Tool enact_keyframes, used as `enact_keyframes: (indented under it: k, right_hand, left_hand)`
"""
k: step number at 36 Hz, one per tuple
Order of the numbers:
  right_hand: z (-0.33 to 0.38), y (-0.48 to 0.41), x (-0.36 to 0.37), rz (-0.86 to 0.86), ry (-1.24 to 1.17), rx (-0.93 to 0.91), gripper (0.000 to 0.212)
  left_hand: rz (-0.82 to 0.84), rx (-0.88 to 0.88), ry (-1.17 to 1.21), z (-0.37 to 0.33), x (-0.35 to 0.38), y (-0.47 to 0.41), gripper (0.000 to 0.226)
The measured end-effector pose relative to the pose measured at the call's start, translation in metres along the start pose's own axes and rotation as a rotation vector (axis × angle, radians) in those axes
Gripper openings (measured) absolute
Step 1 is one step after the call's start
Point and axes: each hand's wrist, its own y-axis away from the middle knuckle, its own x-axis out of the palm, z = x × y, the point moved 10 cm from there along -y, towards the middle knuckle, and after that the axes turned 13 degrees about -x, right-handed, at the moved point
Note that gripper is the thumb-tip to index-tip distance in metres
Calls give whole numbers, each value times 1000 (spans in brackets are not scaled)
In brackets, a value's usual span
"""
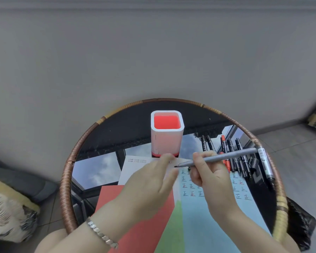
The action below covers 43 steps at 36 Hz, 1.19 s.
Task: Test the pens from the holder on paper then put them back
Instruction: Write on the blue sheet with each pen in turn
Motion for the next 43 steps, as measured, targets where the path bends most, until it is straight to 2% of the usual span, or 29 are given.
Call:
enact_keyframes:
  k: [2,4,7,8,10,12,15,18,21,24,26,30,33,43]
  right_hand:
    - [1,-4,-21,-89,38,-6,23]
    - [-2,-5,-40,-147,51,17,24]
    - [-7,-1,-65,-196,72,53,21]
    - [-9,0,-72,-200,85,57,20]
    - [-11,3,-84,-202,110,58,20]
    - [-10,5,-93,-207,141,54,20]
    - [-2,6,-105,-213,178,28,20]
    - [10,4,-123,-244,204,-1,19]
    - [19,2,-143,-282,187,-7,17]
    - [21,4,-146,-229,180,33,18]
    - [15,8,-139,-171,168,80,16]
    - [4,23,-119,-96,241,115,12]
    - [-3,29,-102,-66,295,104,11]
    - [-14,36,-56,-92,447,28,33]
  left_hand:
    - [-5,-135,-29,28,2,-3,30]
    - [-77,-201,-113,51,-1,-7,38]
    - [-169,-282,-181,73,-9,-9,20]
    - [-213,-255,-235,73,-12,-10,15]
    - [-253,-207,-341,75,-11,-13,23]
    - [-213,-190,-393,78,-5,-15,25]
    - [-192,-163,-406,80,1,-16,6]
    - [-150,-125,-430,70,10,-14,32]
    - [-146,-41,-325,42,16,-4,45]
    - [14,26,-128,14,36,8,63]
    - [118,71,-104,3,54,14,70]
    - [200,48,-144,13,77,18,75]
    - [189,54,-199,21,82,20,77]
    - [83,28,-103,19,72,16,81]
